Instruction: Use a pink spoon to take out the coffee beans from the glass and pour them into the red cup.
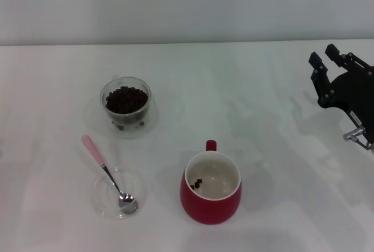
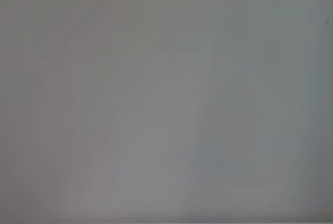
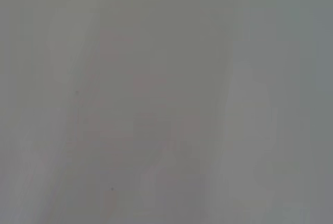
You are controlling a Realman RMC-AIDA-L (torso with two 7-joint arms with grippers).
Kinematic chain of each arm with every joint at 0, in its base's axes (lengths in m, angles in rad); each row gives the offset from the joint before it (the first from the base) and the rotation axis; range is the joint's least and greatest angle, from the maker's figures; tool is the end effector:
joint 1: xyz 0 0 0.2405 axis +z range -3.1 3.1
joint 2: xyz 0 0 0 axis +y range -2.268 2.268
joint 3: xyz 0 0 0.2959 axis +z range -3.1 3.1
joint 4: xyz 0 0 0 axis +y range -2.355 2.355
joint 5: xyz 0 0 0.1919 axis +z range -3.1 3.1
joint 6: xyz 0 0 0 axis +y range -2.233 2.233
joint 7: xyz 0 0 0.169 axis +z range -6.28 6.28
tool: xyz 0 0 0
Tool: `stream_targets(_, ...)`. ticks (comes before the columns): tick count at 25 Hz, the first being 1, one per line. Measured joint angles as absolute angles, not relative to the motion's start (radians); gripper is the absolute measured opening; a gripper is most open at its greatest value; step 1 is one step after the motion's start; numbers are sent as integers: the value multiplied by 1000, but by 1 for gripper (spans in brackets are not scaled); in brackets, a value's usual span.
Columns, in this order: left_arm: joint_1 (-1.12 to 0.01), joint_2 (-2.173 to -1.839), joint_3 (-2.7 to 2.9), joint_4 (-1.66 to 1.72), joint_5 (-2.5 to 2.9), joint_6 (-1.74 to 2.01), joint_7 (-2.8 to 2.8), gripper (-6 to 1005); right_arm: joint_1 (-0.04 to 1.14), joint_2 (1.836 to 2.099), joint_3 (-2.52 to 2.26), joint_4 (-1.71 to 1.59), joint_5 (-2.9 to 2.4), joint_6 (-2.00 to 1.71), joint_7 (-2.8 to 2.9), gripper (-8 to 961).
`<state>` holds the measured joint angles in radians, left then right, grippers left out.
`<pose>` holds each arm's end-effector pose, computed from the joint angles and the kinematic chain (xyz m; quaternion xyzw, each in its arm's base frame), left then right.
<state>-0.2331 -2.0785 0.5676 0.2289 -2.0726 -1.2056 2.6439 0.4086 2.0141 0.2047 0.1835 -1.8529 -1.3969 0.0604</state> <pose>-0.4197 0.2921 0.0172 -0.6944 -0.2808 -0.2584 0.6100 0.3291 0.3321 -0.0227 -0.7463 0.1230 0.3175 0.5719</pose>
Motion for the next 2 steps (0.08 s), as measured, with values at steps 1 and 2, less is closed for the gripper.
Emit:
stream_targets(1, -238, -2079, 568, 224, -2085, -1203, 2650, 862, 410, 2014, 206, 182, -1853, -1398, 61, 314)
stream_targets(2, -240, -2079, 568, 220, -2090, -1201, 2653, 862, 411, 2014, 207, 180, -1853, -1398, 62, 314)
